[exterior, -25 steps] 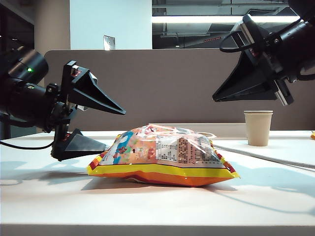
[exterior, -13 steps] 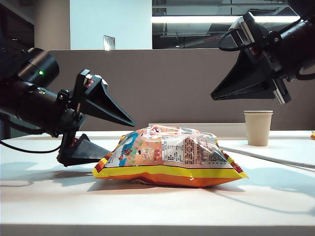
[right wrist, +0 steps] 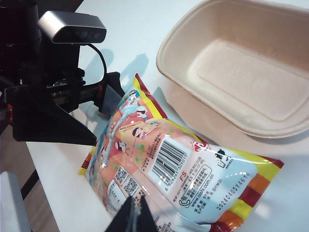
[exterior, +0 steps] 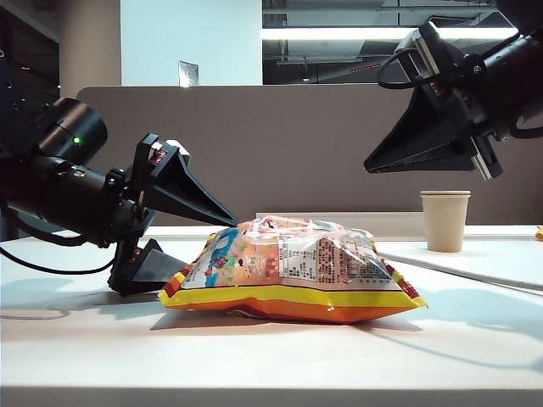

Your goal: Pick up a bag of chips and put them in the box.

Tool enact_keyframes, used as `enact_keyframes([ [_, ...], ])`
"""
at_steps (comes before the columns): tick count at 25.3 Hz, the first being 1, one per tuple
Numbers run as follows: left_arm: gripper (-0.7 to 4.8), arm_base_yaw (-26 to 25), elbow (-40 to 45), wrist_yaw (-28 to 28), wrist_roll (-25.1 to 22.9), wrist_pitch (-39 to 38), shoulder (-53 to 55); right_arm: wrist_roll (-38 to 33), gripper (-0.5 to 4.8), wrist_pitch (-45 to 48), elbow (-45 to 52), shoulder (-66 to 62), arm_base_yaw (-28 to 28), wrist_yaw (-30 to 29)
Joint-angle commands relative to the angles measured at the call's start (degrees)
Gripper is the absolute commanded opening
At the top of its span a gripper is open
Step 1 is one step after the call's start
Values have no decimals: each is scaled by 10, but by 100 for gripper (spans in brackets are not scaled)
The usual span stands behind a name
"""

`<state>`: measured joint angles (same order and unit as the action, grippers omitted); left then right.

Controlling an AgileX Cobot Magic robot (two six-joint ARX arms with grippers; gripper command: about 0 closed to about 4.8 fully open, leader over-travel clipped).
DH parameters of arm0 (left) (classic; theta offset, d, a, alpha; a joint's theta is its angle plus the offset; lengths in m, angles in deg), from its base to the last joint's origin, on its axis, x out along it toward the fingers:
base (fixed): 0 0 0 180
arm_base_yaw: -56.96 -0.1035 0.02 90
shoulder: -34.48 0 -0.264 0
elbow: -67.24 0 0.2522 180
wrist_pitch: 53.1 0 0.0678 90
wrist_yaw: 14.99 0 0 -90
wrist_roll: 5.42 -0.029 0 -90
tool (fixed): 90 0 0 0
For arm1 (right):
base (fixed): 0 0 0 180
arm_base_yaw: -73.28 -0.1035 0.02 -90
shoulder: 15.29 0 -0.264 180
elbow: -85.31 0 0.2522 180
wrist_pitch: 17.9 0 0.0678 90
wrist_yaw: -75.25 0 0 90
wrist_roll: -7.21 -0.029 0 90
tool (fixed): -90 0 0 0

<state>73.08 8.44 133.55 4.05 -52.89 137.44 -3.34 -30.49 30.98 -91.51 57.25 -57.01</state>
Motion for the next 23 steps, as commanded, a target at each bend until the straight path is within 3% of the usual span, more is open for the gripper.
enact_keyframes([
  [1, 421, 1, 1, -3, 2, -7, 3, 3, 13, 8, -3, 2, -1, -5],
  [7, 388, 4, 0, -28, -3, -5, 3, 3, 13, 8, -3, 2, -1, -1],
  [10, 332, 8, 1, -35, -12, -3, 3, 3, 13, 8, -3, 2, -1, -1],
  [15, 300, 10, 1, -35, -18, 3, 3, 3, 13, 8, -3, 2, -1, 0],
  [18, 216, 10, 1, -33, -20, 4, 3, 3, 13, 8, -3, 2, -1, 0],
  [23, 188, 10, 0, -13, -19, 20, 3, 3, 13, 8, -3, 2, -1, 2],
])
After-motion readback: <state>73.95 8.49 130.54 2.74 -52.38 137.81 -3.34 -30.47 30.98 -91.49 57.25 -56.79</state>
